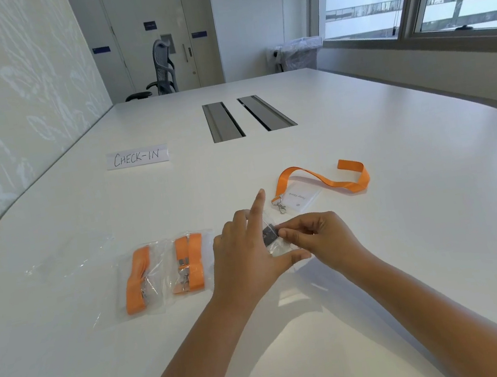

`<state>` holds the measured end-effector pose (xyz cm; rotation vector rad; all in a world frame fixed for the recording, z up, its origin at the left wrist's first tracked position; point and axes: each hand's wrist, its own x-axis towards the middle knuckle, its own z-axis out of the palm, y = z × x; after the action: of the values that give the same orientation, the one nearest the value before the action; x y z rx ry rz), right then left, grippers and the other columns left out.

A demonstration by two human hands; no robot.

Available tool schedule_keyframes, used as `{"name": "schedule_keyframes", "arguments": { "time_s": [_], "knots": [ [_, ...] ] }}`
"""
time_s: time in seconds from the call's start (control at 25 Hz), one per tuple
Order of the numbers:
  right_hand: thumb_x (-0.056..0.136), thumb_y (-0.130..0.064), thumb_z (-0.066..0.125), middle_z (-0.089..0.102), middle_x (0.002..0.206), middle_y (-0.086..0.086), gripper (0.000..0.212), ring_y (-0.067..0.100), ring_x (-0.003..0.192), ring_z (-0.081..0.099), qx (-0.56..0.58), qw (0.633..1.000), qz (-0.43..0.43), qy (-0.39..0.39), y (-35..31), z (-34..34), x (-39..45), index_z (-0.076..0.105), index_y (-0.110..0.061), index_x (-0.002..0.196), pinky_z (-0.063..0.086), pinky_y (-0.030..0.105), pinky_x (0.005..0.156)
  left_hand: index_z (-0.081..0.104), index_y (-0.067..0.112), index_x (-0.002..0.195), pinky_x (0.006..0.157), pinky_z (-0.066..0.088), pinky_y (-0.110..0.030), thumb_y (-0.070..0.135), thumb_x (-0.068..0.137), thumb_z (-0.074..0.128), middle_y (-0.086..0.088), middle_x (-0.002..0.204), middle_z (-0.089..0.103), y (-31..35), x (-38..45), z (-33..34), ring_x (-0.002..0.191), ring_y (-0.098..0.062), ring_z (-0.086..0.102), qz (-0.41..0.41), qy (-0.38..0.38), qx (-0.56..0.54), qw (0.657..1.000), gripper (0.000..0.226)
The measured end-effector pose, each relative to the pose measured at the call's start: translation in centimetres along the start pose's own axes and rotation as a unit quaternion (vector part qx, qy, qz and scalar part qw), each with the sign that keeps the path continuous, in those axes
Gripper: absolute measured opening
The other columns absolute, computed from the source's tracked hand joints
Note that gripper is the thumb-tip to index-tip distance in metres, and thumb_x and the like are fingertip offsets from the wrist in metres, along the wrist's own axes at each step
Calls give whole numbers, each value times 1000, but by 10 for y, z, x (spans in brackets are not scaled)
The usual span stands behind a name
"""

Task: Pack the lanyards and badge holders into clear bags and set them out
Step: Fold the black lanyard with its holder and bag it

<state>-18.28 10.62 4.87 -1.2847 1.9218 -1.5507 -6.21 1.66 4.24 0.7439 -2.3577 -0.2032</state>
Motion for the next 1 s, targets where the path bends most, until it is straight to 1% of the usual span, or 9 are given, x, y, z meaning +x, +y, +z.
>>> {"name": "schedule_keyframes", "arguments": {
  "time_s": [0.08,0.16,0.32,0.4,0.48,0.6,0.72,0.84,1.0],
  "knots": [
    [80,-22,71,71,67,-16,8,-2,62,63,-8,1000,-10,-4,0,-2,-1,74,-29,78,45,7,60,23,27,143,78,47,-37,84,62,31,1,105,59,-2,1,-6,93,-17,56,-9,37,-48,998,100],
    [80,-23,71,69,66,-18,11,-4,61,60,-29,999,-15,-6,1,-2,-1,72,-33,75,44,6,60,37,23,136,74,47,-33,73,73,37,7,98,62,-12,5,-11,85,-14,60,-69,38,-70,994,81],
    [84,-27,66,64,74,-26,10,-1,70,58,-74,997,-18,7,2,-2,1,67,-36,78,41,6,61,63,26,104,60,35,-23,61,86,39,8,90,67,-35,10,-10,79,-12,55,-161,-90,-20,983,46],
    [86,-31,61,61,84,-27,5,-2,78,59,-91,995,-28,11,3,-1,2,65,-34,84,42,6,61,63,24,79,52,31,-24,57,88,38,8,69,61,-34,8,-8,69,-13,52,-152,-129,-67,978,42],
    [88,-31,58,64,87,-21,5,0,83,60,-85,996,-36,15,4,1,4,63,-30,86,43,8,66,45,22,55,50,28,-27,53,90,39,7,50,44,-32,8,-4,56,-14,44,-152,-142,-130,969,48],
    [90,-28,56,64,85,-16,6,4,83,60,-72,997,-27,31,5,0,5,60,-25,88,46,15,75,34,12,54,56,29,-30,45,92,42,-3,50,38,-31,11,2,53,-18,37,-168,-132,-199,956,51],
    [90,-26,57,66,83,-16,6,6,81,62,-57,997,-30,48,5,-2,5,60,-27,84,47,15,73,29,16,49,51,24,-29,35,92,49,4,44,29,-24,9,6,48,-15,30,-181,-71,-229,954,51],
    [89,-27,58,67,83,-14,10,9,81,63,-41,997,-29,52,4,-1,5,59,-31,80,47,17,71,33,21,46,47,22,-24,31,91,52,6,39,28,-19,7,6,45,-11,28,-184,-15,-239,953,50],
    [90,-27,57,69,81,-11,12,7,76,62,-28,998,-24,41,3,0,4,58,-33,79,44,15,70,42,11,52,50,27,-24,37,92,47,4,46,37,-14,6,9,50,-14,35,-209,-33,-278,937,48]
  ]
}}
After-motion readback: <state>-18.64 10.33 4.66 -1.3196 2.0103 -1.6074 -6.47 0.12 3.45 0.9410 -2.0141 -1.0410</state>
